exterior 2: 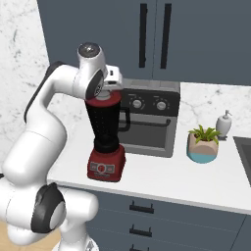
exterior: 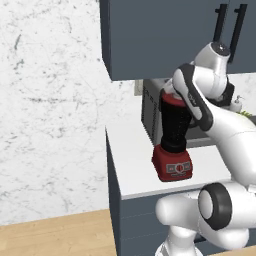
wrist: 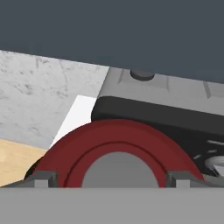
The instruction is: Close the lid blender by securely placing the lid on top.
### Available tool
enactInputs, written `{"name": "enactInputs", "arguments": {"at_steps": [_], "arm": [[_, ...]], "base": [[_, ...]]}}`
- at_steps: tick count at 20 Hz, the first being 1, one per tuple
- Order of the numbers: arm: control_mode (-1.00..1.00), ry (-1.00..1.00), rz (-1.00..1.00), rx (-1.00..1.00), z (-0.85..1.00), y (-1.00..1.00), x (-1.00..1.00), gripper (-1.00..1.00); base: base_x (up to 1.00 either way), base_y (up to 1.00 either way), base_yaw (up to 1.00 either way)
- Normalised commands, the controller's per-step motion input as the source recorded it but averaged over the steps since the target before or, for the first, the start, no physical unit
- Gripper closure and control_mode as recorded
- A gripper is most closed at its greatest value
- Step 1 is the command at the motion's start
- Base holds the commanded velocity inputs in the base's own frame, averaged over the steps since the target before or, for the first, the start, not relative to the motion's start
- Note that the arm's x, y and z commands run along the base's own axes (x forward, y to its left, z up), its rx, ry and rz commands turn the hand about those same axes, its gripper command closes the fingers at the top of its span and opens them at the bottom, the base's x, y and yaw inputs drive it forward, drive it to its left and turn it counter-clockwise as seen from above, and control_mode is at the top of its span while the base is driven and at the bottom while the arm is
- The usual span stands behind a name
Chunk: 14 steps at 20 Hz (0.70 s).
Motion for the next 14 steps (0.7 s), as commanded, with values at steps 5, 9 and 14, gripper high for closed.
{"name": "enactInputs", "arguments": {"at_steps": [5, 9, 14], "arm": [[-1.0, -0.16, 0.0, 0.0, 0.17, 0.04, -0.25, -1.0], [-1.0, -0.17, 0.0, 0.03, 0.01, -0.05, -0.67, -1.0], [-1.0, -0.05, 0.0, 0.07, 0.04, -0.26, -0.72, -1.0]], "base": [[0.0, 0.0, 0.0], [0.0, 0.0, 0.0], [0.0, 0.0, 0.0]]}}
